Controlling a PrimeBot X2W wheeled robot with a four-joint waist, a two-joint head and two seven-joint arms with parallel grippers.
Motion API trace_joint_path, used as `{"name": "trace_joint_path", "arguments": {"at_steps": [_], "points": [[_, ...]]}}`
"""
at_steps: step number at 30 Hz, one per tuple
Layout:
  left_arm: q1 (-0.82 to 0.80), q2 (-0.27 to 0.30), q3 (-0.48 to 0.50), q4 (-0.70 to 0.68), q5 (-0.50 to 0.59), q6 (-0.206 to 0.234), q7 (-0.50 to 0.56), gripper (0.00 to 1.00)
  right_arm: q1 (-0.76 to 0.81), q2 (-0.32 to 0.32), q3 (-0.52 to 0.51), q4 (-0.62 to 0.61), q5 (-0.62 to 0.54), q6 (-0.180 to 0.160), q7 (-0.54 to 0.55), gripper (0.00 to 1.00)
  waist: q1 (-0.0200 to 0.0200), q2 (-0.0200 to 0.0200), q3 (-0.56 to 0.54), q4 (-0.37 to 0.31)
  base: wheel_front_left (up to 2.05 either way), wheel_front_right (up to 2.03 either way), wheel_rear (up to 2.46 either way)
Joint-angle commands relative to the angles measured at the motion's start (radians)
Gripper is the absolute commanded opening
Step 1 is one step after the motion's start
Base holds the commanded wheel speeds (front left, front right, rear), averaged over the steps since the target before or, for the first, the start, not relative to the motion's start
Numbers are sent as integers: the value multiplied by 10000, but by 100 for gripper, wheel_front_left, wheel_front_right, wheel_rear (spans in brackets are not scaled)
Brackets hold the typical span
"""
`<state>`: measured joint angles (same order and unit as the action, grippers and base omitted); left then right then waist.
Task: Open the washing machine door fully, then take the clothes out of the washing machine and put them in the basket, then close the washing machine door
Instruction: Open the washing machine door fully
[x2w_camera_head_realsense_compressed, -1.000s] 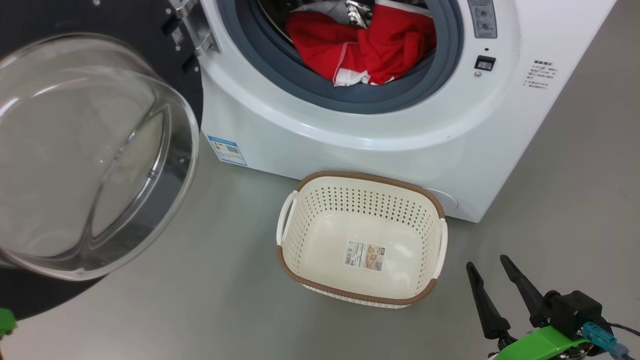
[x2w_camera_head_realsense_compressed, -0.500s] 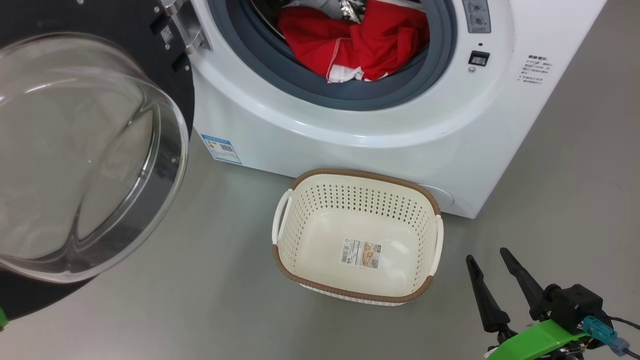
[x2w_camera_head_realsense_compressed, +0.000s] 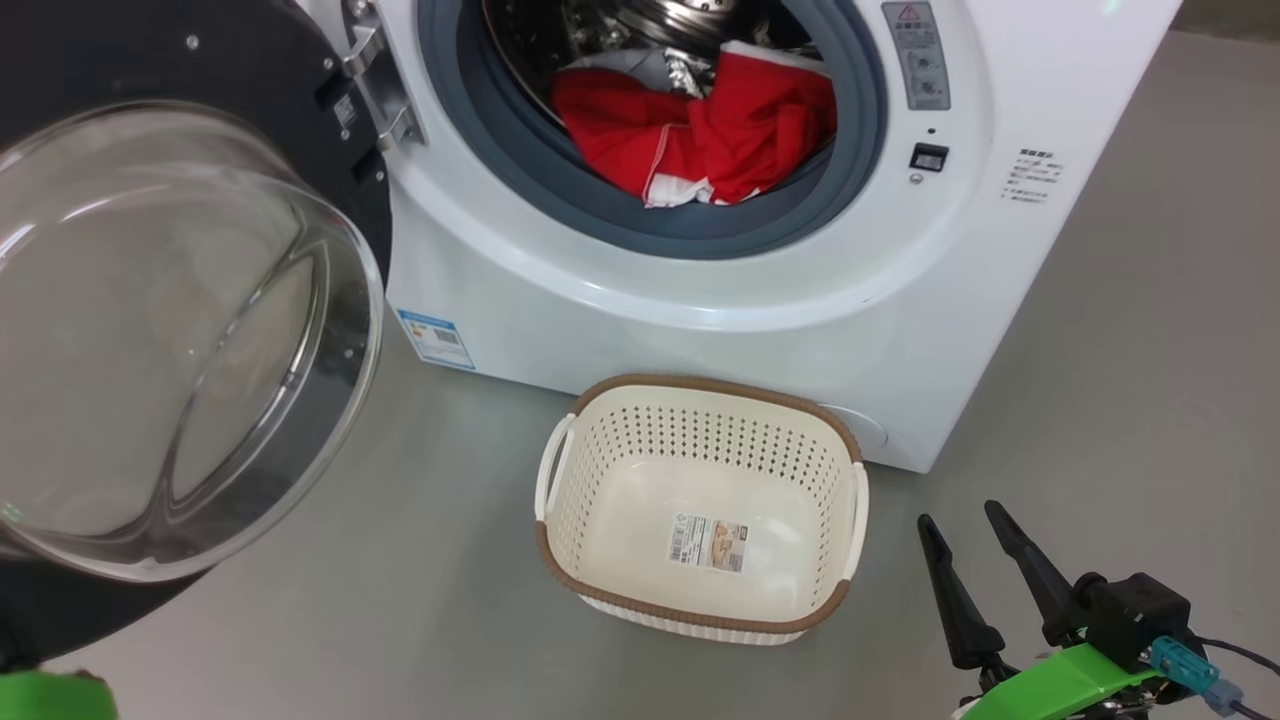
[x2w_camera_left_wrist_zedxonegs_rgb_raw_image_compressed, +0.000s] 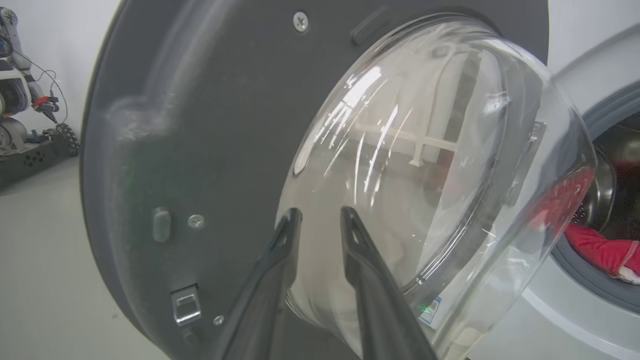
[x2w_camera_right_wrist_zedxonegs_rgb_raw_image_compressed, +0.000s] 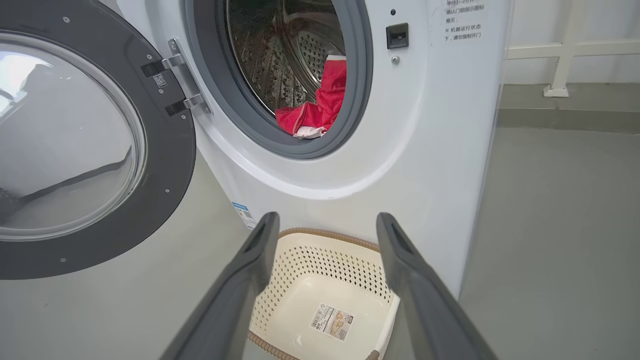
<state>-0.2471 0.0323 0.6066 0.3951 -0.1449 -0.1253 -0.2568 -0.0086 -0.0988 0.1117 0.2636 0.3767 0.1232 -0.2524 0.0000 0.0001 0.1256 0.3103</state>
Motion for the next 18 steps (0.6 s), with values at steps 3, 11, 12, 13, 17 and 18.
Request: {"name": "trace_joint_path", "arguments": {"at_steps": [3, 11, 12, 13, 17, 18], "points": [[795, 226, -221, -721, -463, -51, -49, 56, -52, 12, 259, -219, 47, 75, -93, 100, 0, -1, -325, -254, 0, 0, 0], [1888, 183, -1459, -1255, -1370, -52, -49, 100, 49, 106, 211, -340, 52, 75, -93, 100, 0, -1, -469, -769, 0, 0, 0], [1959, 183, -1648, -1319, -1408, -52, -49, 100, 32, 111, 183, -356, 42, 75, -93, 100, 0, -1, -453, -850, 0, 0, 0], [2012, 182, -1842, -1398, -1478, -52, -49, 100, 16, 116, 155, -371, 33, 75, -93, 100, 0, -1, -444, -940, 0, 0, 0], [2176, 181, -2506, -1669, -1693, -53, -49, 100, -31, 142, 41, -411, 14, 75, -93, 100, 0, -1, -427, -1358, 0, 0, 0], [2208, 181, -2689, -1737, -1733, -53, -49, 100, -40, 149, 17, -418, 11, 75, -93, 100, 0, -1, -425, -1473, 0, 0, 0]]}}
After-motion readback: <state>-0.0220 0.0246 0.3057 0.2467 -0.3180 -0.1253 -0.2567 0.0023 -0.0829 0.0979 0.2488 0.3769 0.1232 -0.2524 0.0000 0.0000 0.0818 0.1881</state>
